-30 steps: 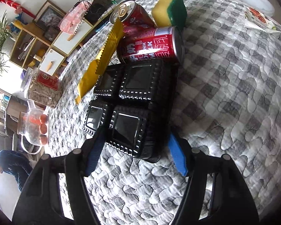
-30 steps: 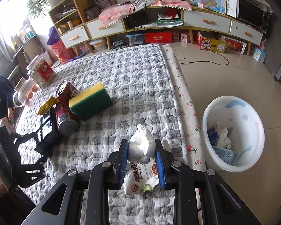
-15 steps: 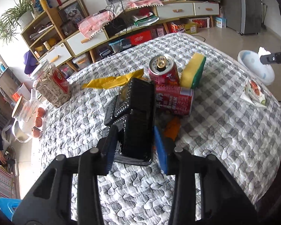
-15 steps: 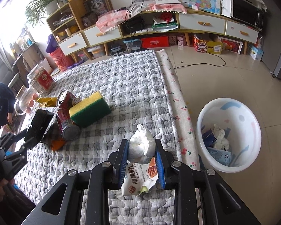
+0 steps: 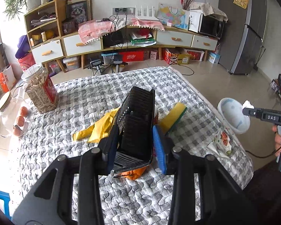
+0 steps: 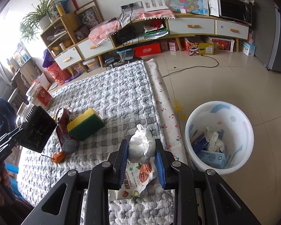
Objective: Collect trash
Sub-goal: 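Carry the tissue ball with the right tool and tray with the left tool into the bin, releasing both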
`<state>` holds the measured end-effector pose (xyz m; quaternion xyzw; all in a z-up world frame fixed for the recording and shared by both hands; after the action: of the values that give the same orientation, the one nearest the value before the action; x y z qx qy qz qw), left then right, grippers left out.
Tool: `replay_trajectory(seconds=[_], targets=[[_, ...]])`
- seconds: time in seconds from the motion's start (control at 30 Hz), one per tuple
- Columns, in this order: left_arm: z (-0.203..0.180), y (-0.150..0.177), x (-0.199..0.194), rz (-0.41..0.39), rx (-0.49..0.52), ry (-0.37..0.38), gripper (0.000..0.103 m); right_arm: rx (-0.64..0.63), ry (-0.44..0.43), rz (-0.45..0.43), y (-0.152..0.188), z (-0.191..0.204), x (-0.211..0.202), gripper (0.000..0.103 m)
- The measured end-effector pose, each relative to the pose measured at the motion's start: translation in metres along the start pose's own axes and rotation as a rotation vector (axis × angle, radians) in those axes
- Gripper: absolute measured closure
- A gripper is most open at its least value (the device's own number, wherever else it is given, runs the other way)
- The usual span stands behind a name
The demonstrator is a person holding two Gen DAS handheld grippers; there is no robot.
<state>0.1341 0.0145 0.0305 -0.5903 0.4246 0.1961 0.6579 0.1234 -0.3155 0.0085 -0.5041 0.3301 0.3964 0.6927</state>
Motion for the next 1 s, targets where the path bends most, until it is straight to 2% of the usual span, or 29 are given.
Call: replay_trajectory(seconds=[0.23,0.53,0.63,0.7,0.77,0.9,1.0], targets=[[-0.043,-0.031,-0.011,-0.050,0.023,0.103,0.064,0.082,0.007,-0.037,-0.010,-0.030,-0.012,0.075],[-0.122,-0.067,0.005,-0.045,0.095,0.244,0.064,0.218,0.098,-0.041,-0.022,-0.100,-0.016,0.075],[-0.147,-0.076,0.015,-0.031,0.106,0.293,0.064,0.255,0.114,-0.018,-0.025,-0.120,-0.007,0.072],[-0.162,-0.079,0.023,-0.015,0.112,0.323,0.064,0.285,0.118,-0.004,-0.025,-0.133,-0.005,0.065],[-0.178,-0.081,0.032,0.003,0.117,0.353,0.064,0.317,0.113,-0.005,-0.024,-0.145,-0.006,0.050],[-0.211,-0.085,0.053,0.040,0.134,0.401,0.064,0.361,0.089,-0.030,-0.017,-0.164,-0.021,0.048],[-0.237,-0.085,0.067,0.076,0.140,0.451,0.064,0.372,0.114,-0.050,-0.009,-0.175,-0.034,0.047]])
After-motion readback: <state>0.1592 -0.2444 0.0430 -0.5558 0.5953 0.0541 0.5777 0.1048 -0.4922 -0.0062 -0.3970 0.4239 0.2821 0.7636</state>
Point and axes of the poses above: each gripper's, at about its wrist camera, not at the fingertips, and x roughly the way its jaws point, z to its left, y to its underside, the point moved 3 cm from there along x, roughly the way its jaws point, and after that the axes turned 9 degrees about z, right-handed, at the moved point
